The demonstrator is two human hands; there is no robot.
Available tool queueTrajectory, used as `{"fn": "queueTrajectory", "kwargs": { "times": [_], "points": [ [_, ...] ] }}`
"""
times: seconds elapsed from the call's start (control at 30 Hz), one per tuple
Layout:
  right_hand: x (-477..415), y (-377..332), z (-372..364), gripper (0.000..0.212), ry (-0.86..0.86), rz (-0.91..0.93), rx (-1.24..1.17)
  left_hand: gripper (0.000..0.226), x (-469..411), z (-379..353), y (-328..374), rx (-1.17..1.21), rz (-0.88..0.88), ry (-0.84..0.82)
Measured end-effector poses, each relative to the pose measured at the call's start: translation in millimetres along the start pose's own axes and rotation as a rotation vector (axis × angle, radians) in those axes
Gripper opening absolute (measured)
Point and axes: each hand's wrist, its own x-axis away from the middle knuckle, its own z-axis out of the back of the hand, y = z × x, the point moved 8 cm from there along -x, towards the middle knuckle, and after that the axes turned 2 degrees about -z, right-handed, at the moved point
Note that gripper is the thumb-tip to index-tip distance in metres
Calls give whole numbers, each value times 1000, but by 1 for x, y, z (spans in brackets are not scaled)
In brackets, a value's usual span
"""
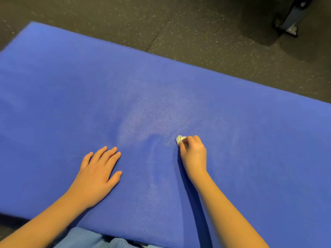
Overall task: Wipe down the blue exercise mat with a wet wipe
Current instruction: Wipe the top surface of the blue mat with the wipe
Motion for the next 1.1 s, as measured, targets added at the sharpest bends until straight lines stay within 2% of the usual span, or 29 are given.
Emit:
{"fn": "queueTrajectory", "kwargs": {
  "times": [0.1,0.2,0.27,0.33,0.43,0.53,0.63,0.7,0.77,0.83,0.87,0.93,1.03,1.1],
  "points": [
    [22,-30,-21,28,-118,197,-1,69,-9,1,-2,36,-19,1],
    [16,-39,-21,38,-242,362,17,77,-18,-1,-3,30,-44,-1],
    [-10,-28,-17,42,-199,322,47,78,-21,-5,-3,1,-55,-18],
    [-38,-11,-12,40,-74,173,29,76,-22,-5,-1,-17,-56,-30],
    [-44,-10,-14,28,83,24,5,73,-24,-2,0,6,-67,-14],
    [-13,-45,-33,19,-2,207,16,74,-35,4,-5,97,-38,22],
    [-3,-59,-42,23,-138,438,54,80,-51,8,-10,100,-34,30],
    [-29,-47,-37,31,-116,396,74,84,-56,3,-9,66,-56,14],
    [-62,-27,-25,35,2,244,92,83,-56,-3,-8,30,-69,-4],
    [-81,-12,-16,32,106,58,61,80,-56,-6,-8,34,-55,-33],
    [-82,-13,-17,27,122,28,50,79,-56,-6,-8,35,-55,-36],
    [-70,-36,-29,16,79,185,63,80,-58,-2,-8,35,-61,-27],
    [-45,-58,-52,4,-158,508,109,75,-68,4,-10,45,-70,-16],
    [-64,-51,-49,6,-165,530,170,71,-79,9,-10,35,-74,-7]
  ]
}}
